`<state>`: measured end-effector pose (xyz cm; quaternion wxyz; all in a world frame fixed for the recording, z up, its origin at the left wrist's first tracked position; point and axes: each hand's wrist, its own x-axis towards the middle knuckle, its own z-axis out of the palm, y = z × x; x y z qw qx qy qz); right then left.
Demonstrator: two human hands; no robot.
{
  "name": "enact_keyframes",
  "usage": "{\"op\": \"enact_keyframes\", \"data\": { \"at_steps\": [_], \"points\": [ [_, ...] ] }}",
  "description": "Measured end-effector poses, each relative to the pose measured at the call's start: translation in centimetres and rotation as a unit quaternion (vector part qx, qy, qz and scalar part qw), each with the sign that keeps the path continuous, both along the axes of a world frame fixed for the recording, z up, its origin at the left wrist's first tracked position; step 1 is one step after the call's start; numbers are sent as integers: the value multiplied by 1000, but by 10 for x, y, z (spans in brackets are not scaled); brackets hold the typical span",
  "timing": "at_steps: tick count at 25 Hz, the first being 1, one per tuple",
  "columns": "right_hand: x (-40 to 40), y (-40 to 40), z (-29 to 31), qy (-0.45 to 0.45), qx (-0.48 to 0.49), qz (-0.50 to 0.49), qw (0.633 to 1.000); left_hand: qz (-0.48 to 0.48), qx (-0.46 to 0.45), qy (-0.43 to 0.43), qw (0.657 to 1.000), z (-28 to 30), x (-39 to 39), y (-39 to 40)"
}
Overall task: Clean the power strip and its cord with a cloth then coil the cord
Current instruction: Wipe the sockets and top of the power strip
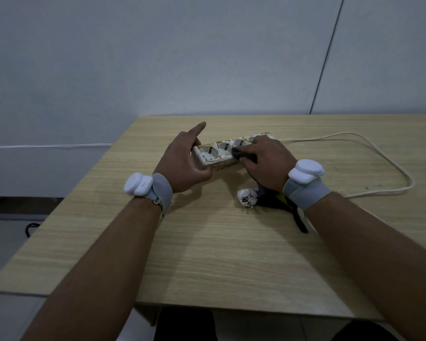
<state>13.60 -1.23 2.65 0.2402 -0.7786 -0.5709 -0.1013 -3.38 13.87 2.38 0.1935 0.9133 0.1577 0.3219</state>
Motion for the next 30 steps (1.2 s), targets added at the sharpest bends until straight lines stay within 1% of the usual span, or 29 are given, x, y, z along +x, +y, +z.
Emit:
{"op": "enact_keyframes", "data": {
  "at_steps": [2, 3, 6, 8, 10, 15, 18, 20, 23, 25, 26, 28, 30],
  "points": [
    [-5, 0, 0, -1, -5, 50, 999, 0, 6, 5, 1000, -1, -1, -1],
    [-3, 0, 1, -2, -6, 47, 999, 0, 6, 6, 1000, -1, -1, -1],
    [10, 0, 1, -5, -5, -37, 999, -1, 6, 2, 1000, -1, -1, -1],
    [15, -1, 0, -6, 0, -64, 998, -1, 5, 1, 1000, 0, 0, -1],
    [10, 0, -1, 2, 10, -42, 999, 0, 8, 1, 1000, 0, 0, -1],
    [4, -2, 5, 4, -15, 42, 999, 1, 9, 6, 1000, -1, -2, 0],
    [13, -5, 8, 24, 32, -6, 999, 0, 14, -3, 1000, 0, 0, -1],
    [11, -4, 7, 19, 18, -15, 1000, -4, 17, -4, 1000, 0, 1, -2],
    [0, -3, 3, 12, -19, 51, 998, -6, 15, 5, 1000, -1, -2, -1],
    [-2, -5, 6, 17, -17, 81, 996, -2, 13, 5, 1000, -1, -2, 0],
    [0, -6, 7, 15, -7, 74, 997, 0, 12, 2, 1000, -1, -2, 0],
    [6, -8, 9, 13, 14, 22, 1000, -1, 11, -4, 1000, 1, -1, -1],
    [8, -10, 8, 7, -3, -13, 1000, -2, 10, -8, 1000, 1, -1, -2]
  ]
}}
